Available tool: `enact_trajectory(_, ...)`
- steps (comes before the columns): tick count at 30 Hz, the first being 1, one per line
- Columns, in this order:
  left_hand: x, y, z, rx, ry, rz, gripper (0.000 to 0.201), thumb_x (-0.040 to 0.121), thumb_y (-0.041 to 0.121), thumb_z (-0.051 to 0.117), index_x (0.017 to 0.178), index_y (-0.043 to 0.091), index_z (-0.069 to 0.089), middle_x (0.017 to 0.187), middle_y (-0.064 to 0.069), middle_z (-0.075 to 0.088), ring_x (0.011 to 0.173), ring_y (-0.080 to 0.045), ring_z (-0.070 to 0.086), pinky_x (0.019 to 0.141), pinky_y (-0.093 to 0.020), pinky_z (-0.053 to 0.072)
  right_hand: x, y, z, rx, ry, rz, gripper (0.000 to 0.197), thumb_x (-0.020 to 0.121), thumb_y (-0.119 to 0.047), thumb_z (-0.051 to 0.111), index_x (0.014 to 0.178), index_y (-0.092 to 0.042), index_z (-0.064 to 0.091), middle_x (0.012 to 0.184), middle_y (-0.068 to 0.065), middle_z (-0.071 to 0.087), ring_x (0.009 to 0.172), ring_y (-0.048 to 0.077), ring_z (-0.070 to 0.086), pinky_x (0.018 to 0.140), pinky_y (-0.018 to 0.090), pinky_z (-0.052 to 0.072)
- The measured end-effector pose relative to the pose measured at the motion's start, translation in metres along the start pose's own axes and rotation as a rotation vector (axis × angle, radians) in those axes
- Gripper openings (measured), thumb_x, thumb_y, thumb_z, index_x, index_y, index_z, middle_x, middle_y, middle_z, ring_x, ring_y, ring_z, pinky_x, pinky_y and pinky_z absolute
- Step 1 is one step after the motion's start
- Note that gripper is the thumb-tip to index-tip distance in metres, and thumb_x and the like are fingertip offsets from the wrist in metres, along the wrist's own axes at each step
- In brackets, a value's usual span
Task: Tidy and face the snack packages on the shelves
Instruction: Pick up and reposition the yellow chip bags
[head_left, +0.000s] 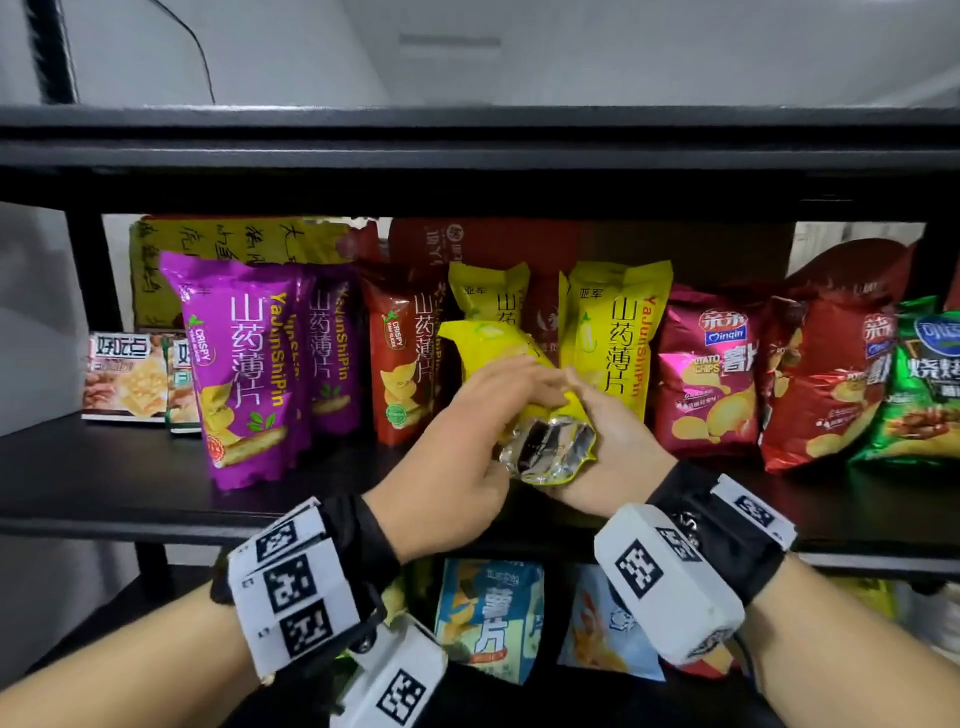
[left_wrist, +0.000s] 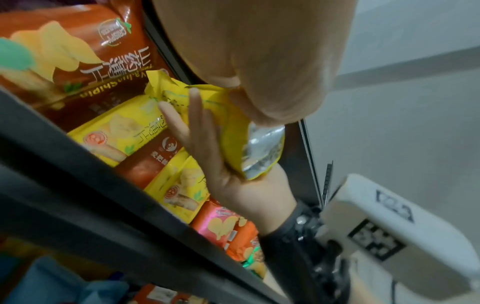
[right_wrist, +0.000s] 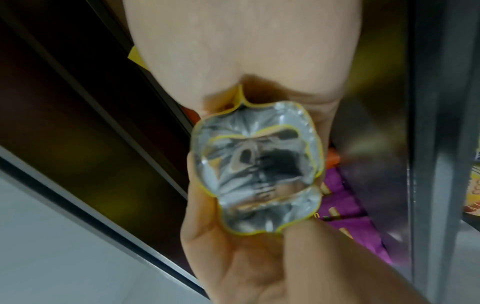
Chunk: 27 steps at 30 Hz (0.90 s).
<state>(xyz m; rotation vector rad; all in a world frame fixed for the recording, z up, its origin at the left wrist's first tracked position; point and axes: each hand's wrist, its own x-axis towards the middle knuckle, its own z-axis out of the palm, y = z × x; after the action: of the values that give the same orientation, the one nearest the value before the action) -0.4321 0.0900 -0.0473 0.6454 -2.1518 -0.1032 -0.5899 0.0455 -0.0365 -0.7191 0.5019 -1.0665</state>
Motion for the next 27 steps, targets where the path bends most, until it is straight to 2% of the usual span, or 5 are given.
enact_trajectory(7,-0.002,0.006,0.001,-0.092,0.068,-0.188,0.047,0.08,0.003,0.054,0.126,0.014,0.055,0.133,0.004,0.046,0.122,0.012,0.047,0.099,-0.004,0.034,0.006,0.006,-0.012,-0.105,-0.119,-0.156,0.049,0.103,-0.042,0.036,0.141,-0.016,0.052,0.121,0.018,0.068,0.099,0.033,0.07,0.08,0.047,0.06)
enact_trajectory(13,0.0,-0.013,0.013,-0.107,0.105,-0.383,0.088,0.088,0.046,0.066,0.158,0.028,0.016,0.15,0.01,0.027,0.128,-0.007,0.049,0.108,-0.025,0.045,0.005,0.006,-0.015,-0.247,-0.147,-0.359,0.046,0.102,-0.046,0.035,0.142,-0.031,0.052,0.136,0.007,0.063,0.121,0.033,0.062,0.092,0.049,0.054)
enact_trajectory(17,0.005,-0.021,0.015,-0.311,0.165,-0.393,0.083,0.09,0.024,0.073,0.154,0.028,0.021,0.149,0.002,0.042,0.134,-0.015,0.047,0.111,-0.044,0.044,-0.002,0.002,-0.018,-0.433,-0.116,-0.452,0.043,0.104,-0.041,0.035,0.131,-0.026,0.065,0.134,-0.011,0.064,0.125,0.017,0.06,0.091,0.038,0.052)
enact_trajectory(21,0.013,-0.026,0.017,-0.353,0.213,-0.365,0.078,0.086,0.002,0.07,0.146,0.027,0.026,0.138,0.008,0.052,0.124,-0.002,0.055,0.105,-0.034,0.05,-0.005,0.006,-0.015,-0.48,-0.071,-0.534,0.044,0.1,-0.035,0.041,0.114,-0.009,0.072,0.132,-0.011,0.065,0.125,0.015,0.058,0.094,0.041,0.047)
enact_trajectory(27,0.015,-0.042,0.022,-0.461,0.325,-0.483,0.077,0.08,0.015,0.083,0.137,0.023,0.033,0.126,0.004,0.063,0.113,-0.011,0.065,0.096,-0.041,0.057,-0.01,0.008,-0.014,-0.493,-0.045,-0.606,0.036,0.103,-0.021,0.039,0.099,-0.008,0.072,0.121,0.002,0.071,0.112,0.015,0.063,0.094,0.043,0.047)
